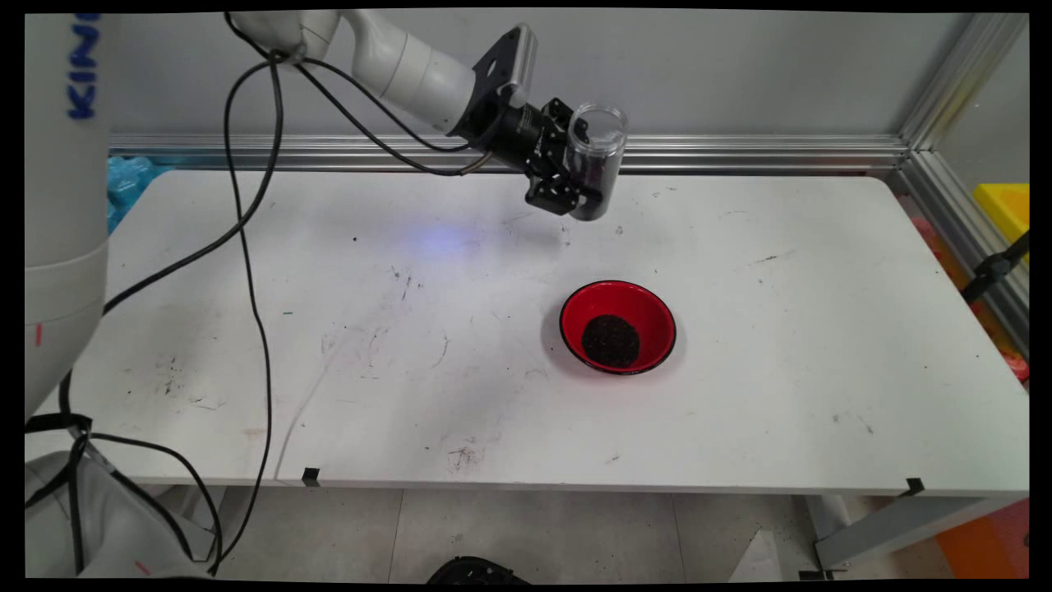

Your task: Pour the black seasoning powder in the red bowl

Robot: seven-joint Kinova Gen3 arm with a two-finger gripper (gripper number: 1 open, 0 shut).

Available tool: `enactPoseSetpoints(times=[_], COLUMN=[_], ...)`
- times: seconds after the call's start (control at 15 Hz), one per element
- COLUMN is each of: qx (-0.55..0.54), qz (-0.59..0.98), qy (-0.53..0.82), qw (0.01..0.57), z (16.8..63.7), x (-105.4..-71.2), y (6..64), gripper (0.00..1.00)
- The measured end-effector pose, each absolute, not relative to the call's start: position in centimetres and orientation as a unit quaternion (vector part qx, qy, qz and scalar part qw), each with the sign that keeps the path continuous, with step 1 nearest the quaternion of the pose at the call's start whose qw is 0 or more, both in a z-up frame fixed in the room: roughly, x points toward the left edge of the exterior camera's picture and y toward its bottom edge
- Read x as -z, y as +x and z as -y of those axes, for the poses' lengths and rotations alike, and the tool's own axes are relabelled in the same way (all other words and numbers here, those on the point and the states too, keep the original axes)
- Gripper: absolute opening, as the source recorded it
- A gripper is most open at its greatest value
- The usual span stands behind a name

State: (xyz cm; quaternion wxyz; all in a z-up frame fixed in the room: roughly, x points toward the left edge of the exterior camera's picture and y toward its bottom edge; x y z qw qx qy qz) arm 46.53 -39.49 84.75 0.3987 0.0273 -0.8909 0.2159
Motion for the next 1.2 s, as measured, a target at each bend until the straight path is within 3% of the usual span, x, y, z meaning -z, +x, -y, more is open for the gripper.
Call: enactPoseSetpoints(times=[1.2], qx=[-0.319], qz=[0.880], qy=[-0.177], qw=[0.304], z=[37.5], x=[-82.3], y=[44.5], gripper=[0.00])
